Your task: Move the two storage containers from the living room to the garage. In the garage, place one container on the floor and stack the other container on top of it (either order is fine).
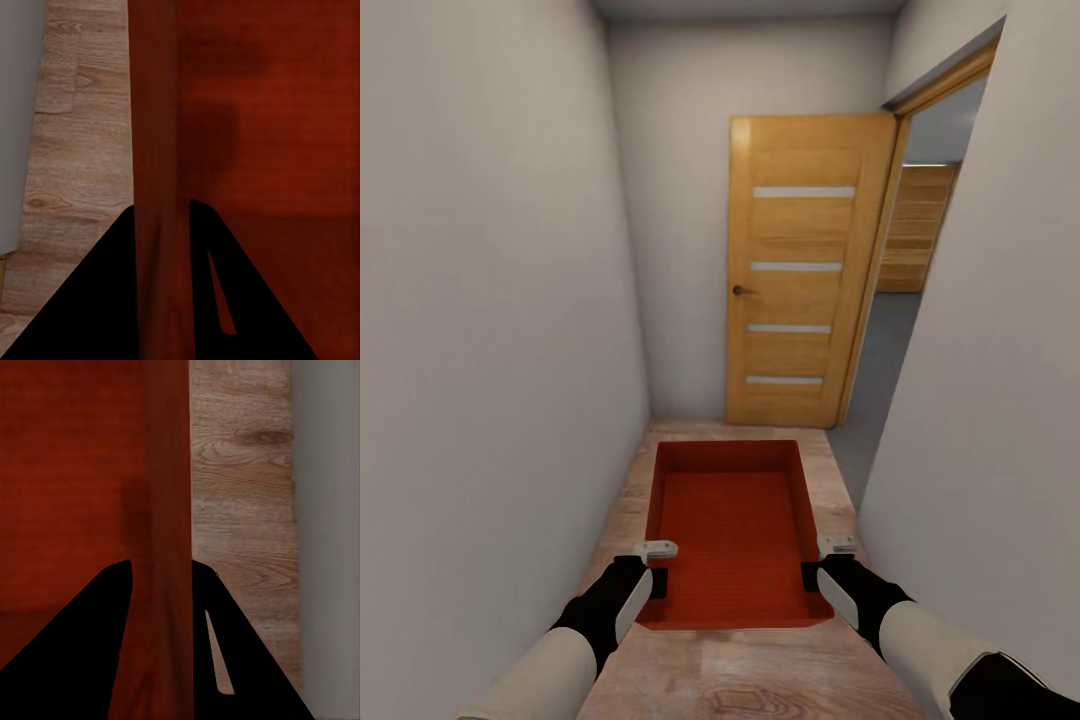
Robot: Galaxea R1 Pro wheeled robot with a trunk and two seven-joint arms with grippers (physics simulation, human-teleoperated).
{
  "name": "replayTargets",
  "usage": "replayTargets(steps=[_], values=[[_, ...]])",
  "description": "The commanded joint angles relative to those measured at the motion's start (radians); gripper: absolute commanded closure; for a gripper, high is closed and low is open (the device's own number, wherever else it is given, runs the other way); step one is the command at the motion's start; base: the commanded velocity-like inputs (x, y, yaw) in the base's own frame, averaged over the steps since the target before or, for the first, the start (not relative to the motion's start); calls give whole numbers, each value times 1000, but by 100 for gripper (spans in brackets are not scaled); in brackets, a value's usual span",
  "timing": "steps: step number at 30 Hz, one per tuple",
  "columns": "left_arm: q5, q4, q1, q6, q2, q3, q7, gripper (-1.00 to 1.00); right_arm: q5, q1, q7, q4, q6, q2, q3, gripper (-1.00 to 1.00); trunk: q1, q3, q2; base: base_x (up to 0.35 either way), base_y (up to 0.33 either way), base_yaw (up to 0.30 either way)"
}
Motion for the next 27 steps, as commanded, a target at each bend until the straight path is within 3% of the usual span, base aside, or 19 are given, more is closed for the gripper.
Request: replayTargets(steps=[1, 27], values=[[2, 50, 0, 9, 2, -15, 14, 100, -15, -2, 2, -6, -1, -1, 26, 100, 1, -2, -2, 322, 0, 0], [2, 50, 0, 9, 3, -15, 14, 100, -15, -2, 2, -6, -1, -2, 26, 100, 1, -2, -2, 322, 0, 0]])
